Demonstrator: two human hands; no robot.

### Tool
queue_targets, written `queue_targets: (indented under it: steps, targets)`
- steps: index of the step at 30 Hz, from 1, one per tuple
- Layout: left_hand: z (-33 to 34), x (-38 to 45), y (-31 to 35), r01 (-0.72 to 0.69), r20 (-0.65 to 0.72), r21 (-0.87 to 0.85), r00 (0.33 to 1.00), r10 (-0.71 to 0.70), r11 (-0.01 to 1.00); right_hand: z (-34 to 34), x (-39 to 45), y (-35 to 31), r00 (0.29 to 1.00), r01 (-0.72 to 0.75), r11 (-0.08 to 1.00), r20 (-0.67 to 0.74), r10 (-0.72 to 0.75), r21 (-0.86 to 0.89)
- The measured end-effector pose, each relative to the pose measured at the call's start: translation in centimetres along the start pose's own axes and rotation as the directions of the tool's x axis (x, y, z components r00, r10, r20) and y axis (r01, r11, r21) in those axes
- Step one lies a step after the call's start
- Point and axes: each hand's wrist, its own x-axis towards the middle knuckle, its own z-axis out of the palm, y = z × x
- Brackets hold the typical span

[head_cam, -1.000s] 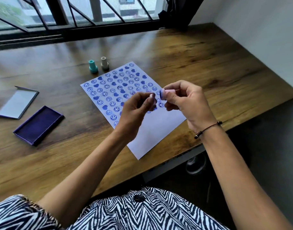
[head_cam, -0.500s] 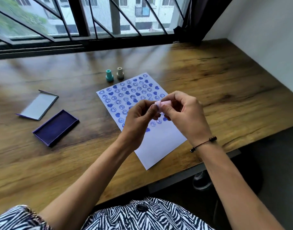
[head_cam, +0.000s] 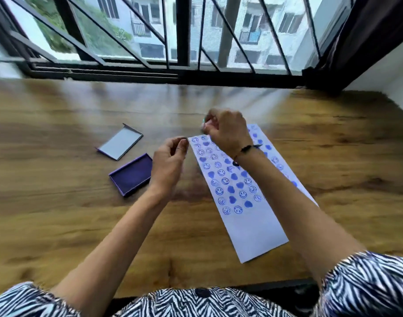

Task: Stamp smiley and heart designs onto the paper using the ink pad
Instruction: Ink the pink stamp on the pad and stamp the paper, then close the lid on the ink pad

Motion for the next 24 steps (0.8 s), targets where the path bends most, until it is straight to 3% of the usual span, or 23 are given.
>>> queue_targets:
  steps: [4,9,11,14,17,21,24]
  targets:
    - [-4.3,1.6,-0.2,-0.006,-0.055,0.223,0.998,0.018,0.975,3.6,4.1,-0.5,0.981,0.115,0.945,0.183,-0.060,-0.306]
    - [-9.0,5.3,0.6,-0.028,-0.078,0.604,0.992,0.095,0.796,5.9,6.0,-0.5,0.953,0.196,0.860,0.298,-0.053,-0.472]
    - [-10.1,6.5,0.7,-0.022,-0.052,0.732,0.995,0.088,0.681,6.3,6.4,-0.5,0.952,0.195,0.847,0.303,-0.042,-0.495]
    - [-11.2,8.2,0.3,-0.010,0.003,0.915,1.000,0.020,0.403,6.4,6.6,-1.3,0.954,0.195,0.822,0.298,-0.032,-0.535]
    - [-11.8,9.2,0.1,0.038,-0.019,0.968,0.997,-0.078,0.250,6.3,6.4,-2.7,0.962,0.220,0.842,0.253,-0.103,-0.494]
    - [-11.6,9.6,0.5,0.052,-0.028,0.969,0.994,-0.103,0.240,7.0,6.1,-5.3,0.957,0.247,0.915,0.228,-0.179,-0.320]
    - [-11.4,9.5,0.9,0.014,0.003,0.971,0.998,-0.070,0.237,8.1,5.8,-6.8,0.959,0.143,0.975,0.266,-0.095,-0.168]
